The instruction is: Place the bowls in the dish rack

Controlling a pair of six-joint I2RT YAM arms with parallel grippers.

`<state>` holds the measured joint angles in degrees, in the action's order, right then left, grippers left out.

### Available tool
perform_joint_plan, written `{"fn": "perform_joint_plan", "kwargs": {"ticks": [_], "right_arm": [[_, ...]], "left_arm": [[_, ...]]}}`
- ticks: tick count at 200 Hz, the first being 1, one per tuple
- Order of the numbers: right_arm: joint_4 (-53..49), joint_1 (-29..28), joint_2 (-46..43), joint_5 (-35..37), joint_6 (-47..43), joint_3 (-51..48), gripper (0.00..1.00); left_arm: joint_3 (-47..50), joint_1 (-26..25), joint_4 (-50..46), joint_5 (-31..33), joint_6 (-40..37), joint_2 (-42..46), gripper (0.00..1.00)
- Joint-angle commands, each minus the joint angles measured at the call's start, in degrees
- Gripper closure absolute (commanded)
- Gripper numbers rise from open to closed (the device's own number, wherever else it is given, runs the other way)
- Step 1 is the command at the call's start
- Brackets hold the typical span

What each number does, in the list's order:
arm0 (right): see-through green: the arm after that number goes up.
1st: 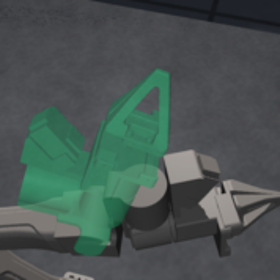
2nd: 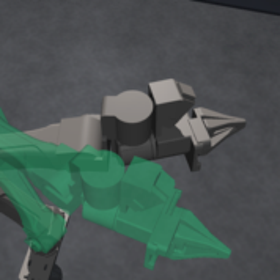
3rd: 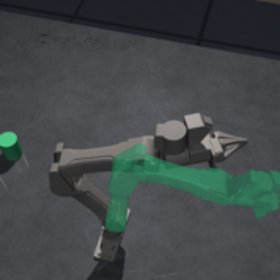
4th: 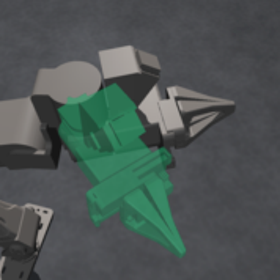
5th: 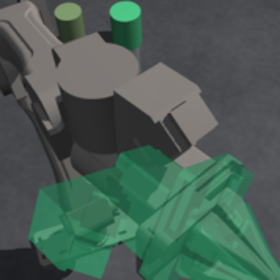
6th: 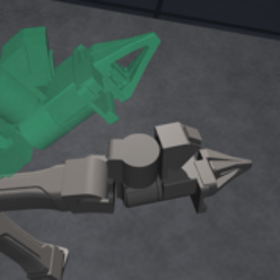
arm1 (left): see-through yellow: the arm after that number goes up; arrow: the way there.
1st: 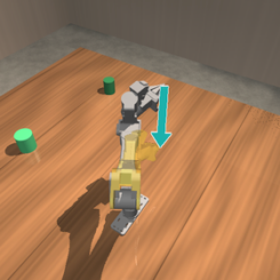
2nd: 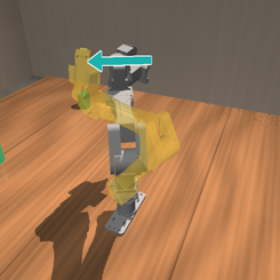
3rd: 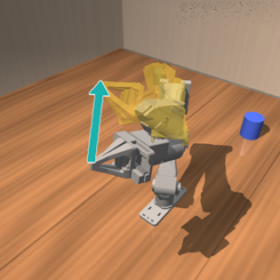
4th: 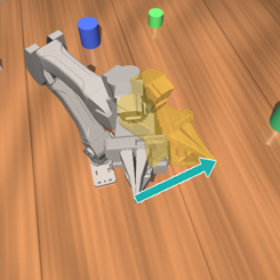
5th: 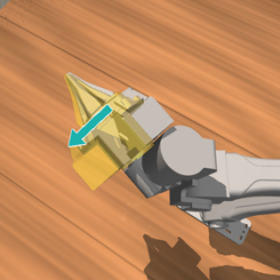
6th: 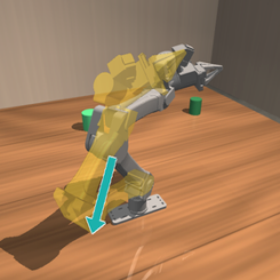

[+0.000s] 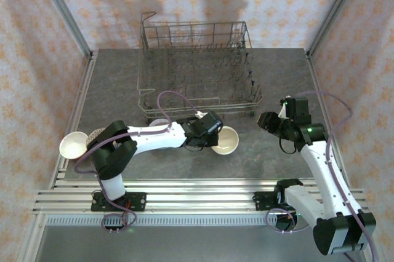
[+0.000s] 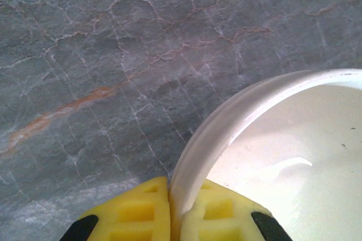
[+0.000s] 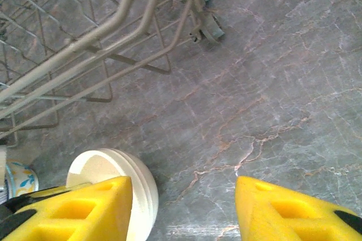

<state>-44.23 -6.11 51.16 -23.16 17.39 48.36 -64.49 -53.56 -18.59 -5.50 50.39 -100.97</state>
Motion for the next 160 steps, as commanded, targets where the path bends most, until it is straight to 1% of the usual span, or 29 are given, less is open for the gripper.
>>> {"fn": "perform_joint_plan", "kwargs": {"ticks": [1,19,46,77,92,108,125,138,160], "right_arm": [[-1.9,-2.3,-0.6,0.7,0.9,4.5,0.50],[-3.8,-4.4,0.1,3.3,0.0,7.8,0.50],[-7.0,-6.9,1.8,3.4,-0.1,13.7,0.50],[-8.6,-12.3,3.0,4.3,0.3,18.6,0.50],[-9.0,-14.9,3.8,5.7,0.4,20.3,0.50],[-9.9,-17.0,4.9,8.1,0.4,21.5,0.53],[-10.4,-17.9,6.1,10.4,0.0,21.4,0.54],[-11.0,-18.1,6.9,12.5,0.3,21.4,0.57],[-10.1,-18.3,7.5,13.8,1.2,21.2,0.60]], "left_arm": [[-3.5,-1.3,-1.2,2.1,-1.9,4.3,1.00],[-6.7,-1.5,-4.1,3.5,-3.4,5.4,1.00],[-13.6,-1.5,-10.3,6.9,-7.1,7.0,1.00],[-21.5,-1.6,-16.8,11.2,-11.7,7.0,1.00],[-24.2,-1.6,-18.5,12.5,-13.3,6.7,1.00],[-25.8,-1.7,-19.0,13.4,-14.6,6.8,1.00],[-26.2,-1.7,-18.6,15.1,-15.7,7.5,1.00],[-27.1,-1.7,-19.3,16.3,-16.3,7.6,1.00],[-28.6,-1.9,-20.9,18.2,-17.1,7.8,1.00]]}}
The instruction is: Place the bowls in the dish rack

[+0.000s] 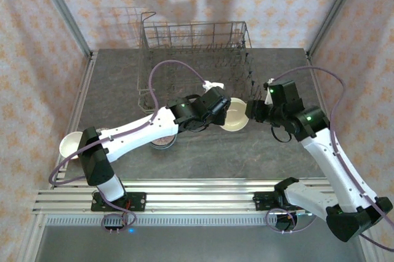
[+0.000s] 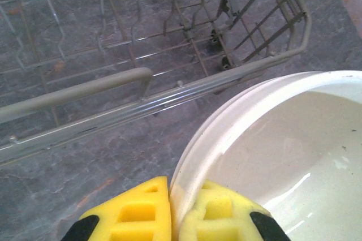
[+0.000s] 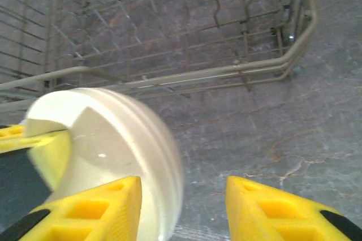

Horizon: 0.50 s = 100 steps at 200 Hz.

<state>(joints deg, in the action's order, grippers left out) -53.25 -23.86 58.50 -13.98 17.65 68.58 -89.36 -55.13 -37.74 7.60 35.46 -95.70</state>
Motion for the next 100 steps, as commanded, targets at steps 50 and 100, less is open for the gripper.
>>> {"fn": "perform_joint_plan", "kwargs": {"ticks": [50,100], "right_arm": [[1.5,-1.8,1.4,4.1,1.9,0.8,0.62],[2.5,-3.3,-0.7,6.9,1.8,1.4,0.63]], "left_arm": [[-6.4,-0.6,-3.3,7.1,-2.3,1.8,1.00],[-9.3,-0.6,-5.2,6.8,-3.0,-0.6,1.00]]}}
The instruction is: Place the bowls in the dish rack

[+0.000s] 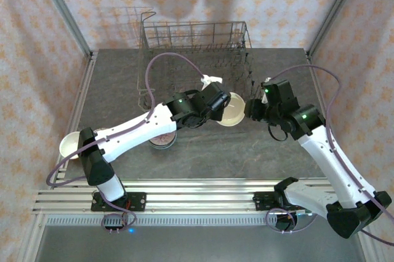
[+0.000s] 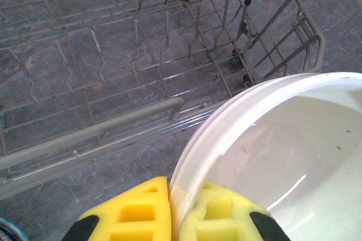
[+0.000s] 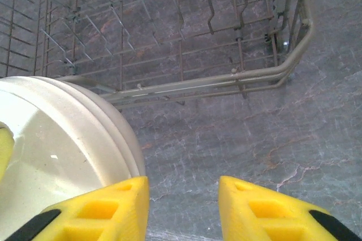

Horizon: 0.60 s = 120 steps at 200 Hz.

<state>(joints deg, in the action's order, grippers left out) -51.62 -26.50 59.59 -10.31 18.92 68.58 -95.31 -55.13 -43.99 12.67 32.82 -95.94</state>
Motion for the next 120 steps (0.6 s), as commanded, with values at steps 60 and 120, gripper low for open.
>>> {"fn": "perform_joint_plan", "kwargs": {"ticks": [60,120], "right_arm": [[2.0,-1.1,-2.6,2.4,0.2,1.0,0.62],[2.8,-1.4,-1.8,1.2,-0.5,0.4,0.61]], "left_arm": [[-4.7,-0.6,0.3,0.7,0.0,-1.5,1.00],[-6.0,-0.9,0.0,0.5,0.1,-2.3,1.00]]}}
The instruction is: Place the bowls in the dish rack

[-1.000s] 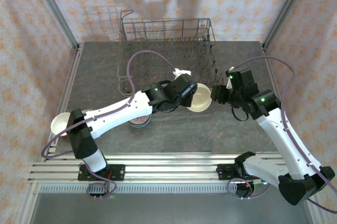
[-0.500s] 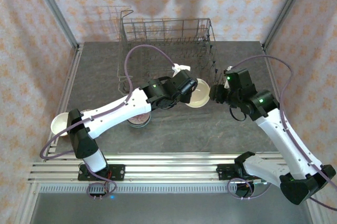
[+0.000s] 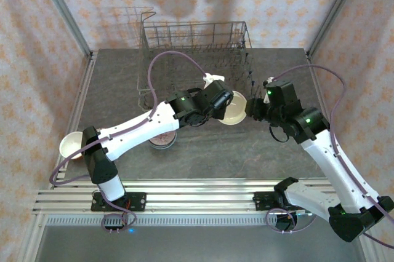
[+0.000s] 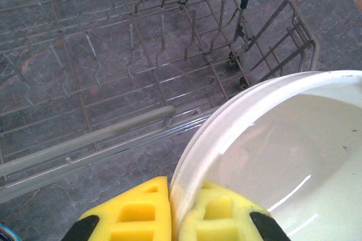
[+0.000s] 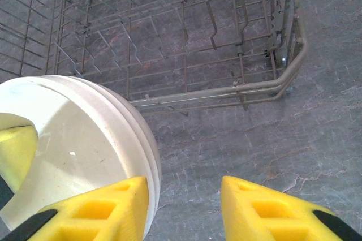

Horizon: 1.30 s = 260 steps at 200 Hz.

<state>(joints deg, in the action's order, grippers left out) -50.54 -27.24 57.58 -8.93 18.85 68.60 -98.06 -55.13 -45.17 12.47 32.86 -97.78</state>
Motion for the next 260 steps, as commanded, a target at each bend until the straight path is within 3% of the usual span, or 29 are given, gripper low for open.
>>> {"fn": "perform_joint_plan", "kwargs": {"ticks": [1,92,131,260], "right_arm": [[1.7,-0.6,0.2,-0.2,-0.5,0.4,0.61],[2.1,-0.8,-2.6,2.6,-1.9,0.0,0.56],[0.6,-0.8,0.8,1.6,-2.9,-0.8,0.57],[1.1,-0.8,2.4,2.9,-2.9,-1.7,0.89]], "left_arm": [[-3.2,-0.9,1.2,0.6,0.0,-0.5,1.00],[-5.2,-1.0,-0.5,0.2,0.1,-3.1,1.00],[-7.0,-1.1,-0.5,-0.6,0.1,-3.6,1.00],[-5.3,-1.3,1.7,-2.0,0.2,-2.0,1.00]]}}
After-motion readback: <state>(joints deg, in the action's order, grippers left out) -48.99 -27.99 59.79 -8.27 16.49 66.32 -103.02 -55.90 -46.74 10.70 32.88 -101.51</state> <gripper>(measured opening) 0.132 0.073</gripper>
